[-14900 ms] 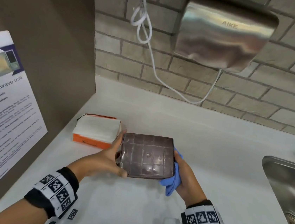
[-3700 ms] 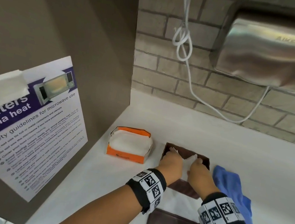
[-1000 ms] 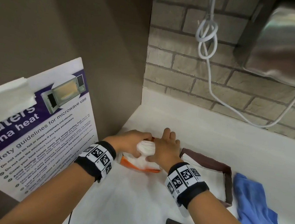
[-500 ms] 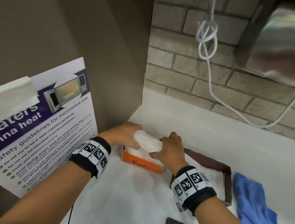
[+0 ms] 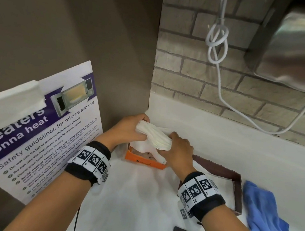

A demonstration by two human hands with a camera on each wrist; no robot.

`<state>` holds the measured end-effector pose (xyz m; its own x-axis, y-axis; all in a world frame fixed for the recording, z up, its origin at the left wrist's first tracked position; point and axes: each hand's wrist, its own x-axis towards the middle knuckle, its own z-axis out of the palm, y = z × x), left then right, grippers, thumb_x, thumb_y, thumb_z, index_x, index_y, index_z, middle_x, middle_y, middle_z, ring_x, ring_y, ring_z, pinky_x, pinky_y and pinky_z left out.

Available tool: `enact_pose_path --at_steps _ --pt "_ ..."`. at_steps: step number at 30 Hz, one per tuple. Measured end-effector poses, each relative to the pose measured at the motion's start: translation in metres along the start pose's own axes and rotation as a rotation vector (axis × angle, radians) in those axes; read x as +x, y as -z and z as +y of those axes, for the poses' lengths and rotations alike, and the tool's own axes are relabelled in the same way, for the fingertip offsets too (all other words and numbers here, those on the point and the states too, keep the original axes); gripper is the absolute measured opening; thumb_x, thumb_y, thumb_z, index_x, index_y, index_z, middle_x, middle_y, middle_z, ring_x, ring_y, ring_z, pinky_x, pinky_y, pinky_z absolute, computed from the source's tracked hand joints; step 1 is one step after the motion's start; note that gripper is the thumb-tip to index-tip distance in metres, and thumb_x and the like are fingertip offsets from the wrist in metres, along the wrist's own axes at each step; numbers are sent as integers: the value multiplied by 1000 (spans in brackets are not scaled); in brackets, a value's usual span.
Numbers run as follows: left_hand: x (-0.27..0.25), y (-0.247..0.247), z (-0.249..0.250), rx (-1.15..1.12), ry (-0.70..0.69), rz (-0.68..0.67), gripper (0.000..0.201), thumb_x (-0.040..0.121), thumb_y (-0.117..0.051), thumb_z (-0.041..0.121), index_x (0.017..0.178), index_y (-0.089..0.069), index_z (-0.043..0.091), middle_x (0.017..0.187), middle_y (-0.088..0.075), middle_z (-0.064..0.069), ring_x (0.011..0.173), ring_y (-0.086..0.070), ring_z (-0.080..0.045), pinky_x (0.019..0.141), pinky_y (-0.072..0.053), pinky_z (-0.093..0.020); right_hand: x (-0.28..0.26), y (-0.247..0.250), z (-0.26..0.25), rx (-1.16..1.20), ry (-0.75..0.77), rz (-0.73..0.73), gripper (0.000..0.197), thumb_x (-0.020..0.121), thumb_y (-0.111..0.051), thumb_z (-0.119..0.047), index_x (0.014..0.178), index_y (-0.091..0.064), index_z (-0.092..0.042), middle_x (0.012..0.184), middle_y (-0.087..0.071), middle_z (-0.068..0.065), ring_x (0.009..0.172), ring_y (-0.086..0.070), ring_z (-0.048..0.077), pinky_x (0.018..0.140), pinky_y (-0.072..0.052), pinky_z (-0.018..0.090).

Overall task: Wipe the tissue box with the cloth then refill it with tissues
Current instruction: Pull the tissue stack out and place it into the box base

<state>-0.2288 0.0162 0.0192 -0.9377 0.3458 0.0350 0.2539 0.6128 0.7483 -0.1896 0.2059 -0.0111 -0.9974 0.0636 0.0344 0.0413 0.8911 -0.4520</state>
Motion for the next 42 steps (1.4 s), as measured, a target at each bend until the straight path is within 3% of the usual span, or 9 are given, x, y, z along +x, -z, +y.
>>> enact_pose_path --at_steps 4,11,17,21,26,31,34,38,42 --pt "-2 8 11 -80 -50 45 38 76 -73 7 105 -57 25 96 -66 3 82 -62 -12 68 -49 -21 0 6 -1 207 54 31 49 73 -75 -35 112 -51 -17 101 -68 3 93 -63 24 76 -52 39" --pt "-7 14 19 -250 -34 69 50 80 -72 4 121 -55 27 112 -66 5 96 -64 -10 83 -52 -25 -2 25 -2 339 104 46 47 76 -75 -31 114 -51 -16 101 -68 3 90 -63 23 73 -51 36" --pt "-11 7 18 -243 -19 93 41 79 -71 4 111 -60 26 100 -68 9 90 -64 -6 78 -51 -22 -5 20 -3 327 117 87 38 77 -72 -29 108 -51 -22 95 -68 -1 85 -65 20 72 -53 39" --pt "-13 5 20 -293 -17 123 39 82 -72 7 115 -60 25 105 -68 7 101 -65 -14 86 -52 -29 -2 24 -5 313 131 108 36 77 -72 -27 105 -51 -22 94 -67 -3 85 -63 19 71 -52 37" --pt "-18 5 20 -365 2 184 48 82 -74 10 121 -55 30 113 -65 11 106 -61 -6 87 -51 -26 -2 32 -7 287 164 122 38 77 -73 -27 108 -51 -23 95 -67 -4 86 -63 17 70 -51 34" --pt "-28 11 27 -434 54 212 57 78 -81 24 126 -53 35 116 -66 15 106 -64 -3 86 -54 -26 -6 64 -7 397 133 -43 48 72 -79 -33 112 -54 -25 98 -61 -13 87 -57 7 62 -40 14" --pt "-38 12 39 -519 74 145 53 75 -84 27 119 -57 39 113 -70 13 98 -68 1 81 -55 -21 -14 91 -3 465 122 -211 43 66 -84 -33 101 -59 -29 95 -64 -14 87 -60 6 66 -45 19" --pt "-47 -3 57 -671 102 22 56 69 -86 27 120 -63 27 117 -73 3 109 -69 -13 94 -54 -36 -30 115 3 653 79 -290 43 65 -86 -31 100 -63 -24 102 -69 -3 94 -66 16 79 -55 34" --pt "-55 -15 77 -842 121 17 57 72 -81 24 125 -61 19 116 -73 -3 108 -70 -20 87 -57 -35 -47 117 29 1335 -185 -228 56 74 -64 -57 122 -57 -30 121 -65 3 107 -65 20 89 -54 41"
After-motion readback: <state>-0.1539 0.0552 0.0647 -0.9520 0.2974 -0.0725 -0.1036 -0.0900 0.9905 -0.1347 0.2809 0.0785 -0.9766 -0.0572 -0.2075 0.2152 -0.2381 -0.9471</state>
